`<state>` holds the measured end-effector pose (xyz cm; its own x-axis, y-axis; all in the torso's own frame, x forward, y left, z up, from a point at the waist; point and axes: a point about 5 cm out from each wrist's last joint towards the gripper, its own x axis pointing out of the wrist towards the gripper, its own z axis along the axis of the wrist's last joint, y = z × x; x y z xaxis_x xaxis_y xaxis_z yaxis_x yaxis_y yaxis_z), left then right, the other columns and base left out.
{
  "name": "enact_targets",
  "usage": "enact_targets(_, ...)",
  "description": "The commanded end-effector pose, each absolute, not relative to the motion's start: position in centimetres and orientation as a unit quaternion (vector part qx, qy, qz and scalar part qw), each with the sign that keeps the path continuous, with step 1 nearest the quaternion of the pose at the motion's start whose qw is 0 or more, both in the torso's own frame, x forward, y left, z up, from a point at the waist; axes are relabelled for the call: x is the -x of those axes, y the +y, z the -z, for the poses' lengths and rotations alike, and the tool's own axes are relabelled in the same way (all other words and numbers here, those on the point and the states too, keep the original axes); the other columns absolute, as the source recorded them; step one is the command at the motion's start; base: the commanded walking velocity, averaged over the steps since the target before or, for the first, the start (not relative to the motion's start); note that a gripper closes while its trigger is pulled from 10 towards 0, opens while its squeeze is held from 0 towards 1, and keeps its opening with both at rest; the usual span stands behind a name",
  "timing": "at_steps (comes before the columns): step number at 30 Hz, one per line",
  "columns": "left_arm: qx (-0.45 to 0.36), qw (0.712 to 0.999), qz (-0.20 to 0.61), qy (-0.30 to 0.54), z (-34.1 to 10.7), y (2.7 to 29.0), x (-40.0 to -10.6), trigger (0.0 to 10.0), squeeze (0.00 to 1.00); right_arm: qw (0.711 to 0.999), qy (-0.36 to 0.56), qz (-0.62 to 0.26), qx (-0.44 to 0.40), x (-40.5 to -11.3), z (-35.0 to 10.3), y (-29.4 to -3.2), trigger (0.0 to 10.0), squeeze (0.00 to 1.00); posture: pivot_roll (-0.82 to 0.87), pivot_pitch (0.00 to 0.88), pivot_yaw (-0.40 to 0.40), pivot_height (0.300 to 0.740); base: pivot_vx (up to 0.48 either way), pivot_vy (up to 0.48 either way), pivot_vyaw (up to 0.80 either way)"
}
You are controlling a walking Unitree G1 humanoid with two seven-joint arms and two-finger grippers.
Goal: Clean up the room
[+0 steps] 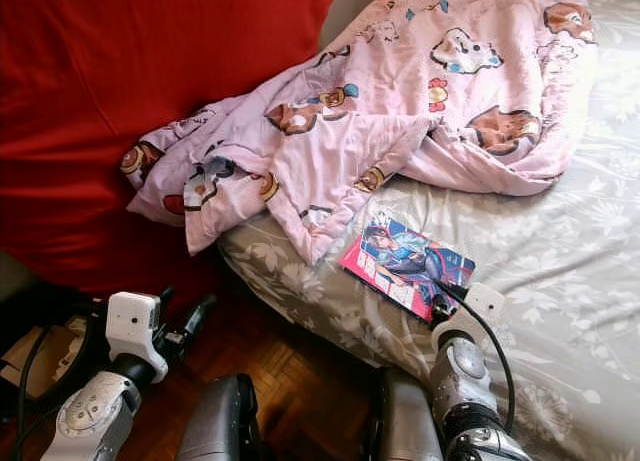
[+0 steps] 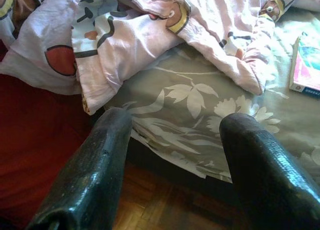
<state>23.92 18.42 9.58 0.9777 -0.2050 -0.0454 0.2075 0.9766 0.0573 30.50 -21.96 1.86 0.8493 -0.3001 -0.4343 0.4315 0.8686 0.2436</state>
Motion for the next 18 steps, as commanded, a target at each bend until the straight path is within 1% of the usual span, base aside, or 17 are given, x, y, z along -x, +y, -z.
enact_targets(1, -0.039, 0.994, 0.099, 0.035, -8.91, 18.92, -23.5, 10.0, 0.0, 0.941, 0.205, 0.209, -0.171, -29.88, -1.26, -22.2, 0.0, 0.0, 0.16, 0.198, 0.077, 0.581, 0.0, 0.0, 0.0)
enact_targets(18, -0.049, 0.994, 0.093, 0.037, -8.66, 19.33, -23.65, 10.0, 0.0, 0.936, 0.208, 0.233, -0.164, -29.46, -1.03, -22.84, 0.0, 0.0, 0.16, 0.178, 0.075, 0.581, 0.0, 0.0, 0.0)
